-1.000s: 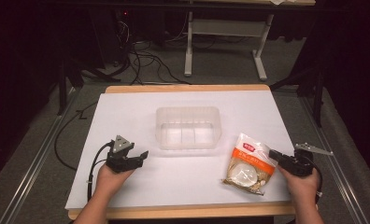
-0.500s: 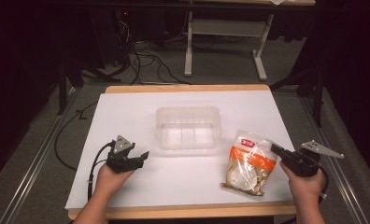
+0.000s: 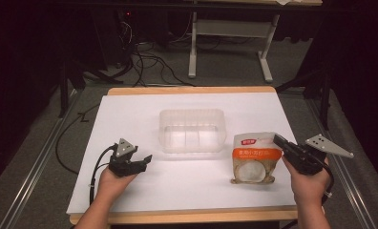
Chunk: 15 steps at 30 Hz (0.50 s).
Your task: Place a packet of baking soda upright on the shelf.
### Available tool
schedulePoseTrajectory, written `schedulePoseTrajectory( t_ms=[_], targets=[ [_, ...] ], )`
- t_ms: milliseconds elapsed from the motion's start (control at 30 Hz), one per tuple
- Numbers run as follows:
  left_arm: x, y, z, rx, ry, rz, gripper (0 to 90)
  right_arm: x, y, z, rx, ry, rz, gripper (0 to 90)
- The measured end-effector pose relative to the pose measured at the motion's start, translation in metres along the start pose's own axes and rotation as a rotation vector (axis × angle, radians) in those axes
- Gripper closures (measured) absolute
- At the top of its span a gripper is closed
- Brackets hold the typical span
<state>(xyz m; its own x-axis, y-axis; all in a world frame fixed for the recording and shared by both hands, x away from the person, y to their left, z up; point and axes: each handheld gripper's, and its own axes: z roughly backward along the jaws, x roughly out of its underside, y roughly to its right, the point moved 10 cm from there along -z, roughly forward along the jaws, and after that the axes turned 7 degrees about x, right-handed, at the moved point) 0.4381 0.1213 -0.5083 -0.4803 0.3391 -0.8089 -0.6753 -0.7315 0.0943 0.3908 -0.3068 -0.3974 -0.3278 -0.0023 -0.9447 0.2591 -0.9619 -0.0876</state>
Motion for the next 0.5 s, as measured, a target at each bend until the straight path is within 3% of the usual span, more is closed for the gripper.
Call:
schedulePoseTrajectory(
  t_ms=[267, 500],
  targets=[
    [-0.001, -0.001, 0.001, 0.003, 0.007, 0.005, 32.6, -0.021, 0.004, -0.003, 0.051, 0.060, -0.021, 90.0],
    [-0.001, -0.001, 0.002, 0.004, 0.010, 0.007, 32.6, -0.013, -0.003, -0.001, 0.052, 0.078, -0.004, 90.0]
  ],
)
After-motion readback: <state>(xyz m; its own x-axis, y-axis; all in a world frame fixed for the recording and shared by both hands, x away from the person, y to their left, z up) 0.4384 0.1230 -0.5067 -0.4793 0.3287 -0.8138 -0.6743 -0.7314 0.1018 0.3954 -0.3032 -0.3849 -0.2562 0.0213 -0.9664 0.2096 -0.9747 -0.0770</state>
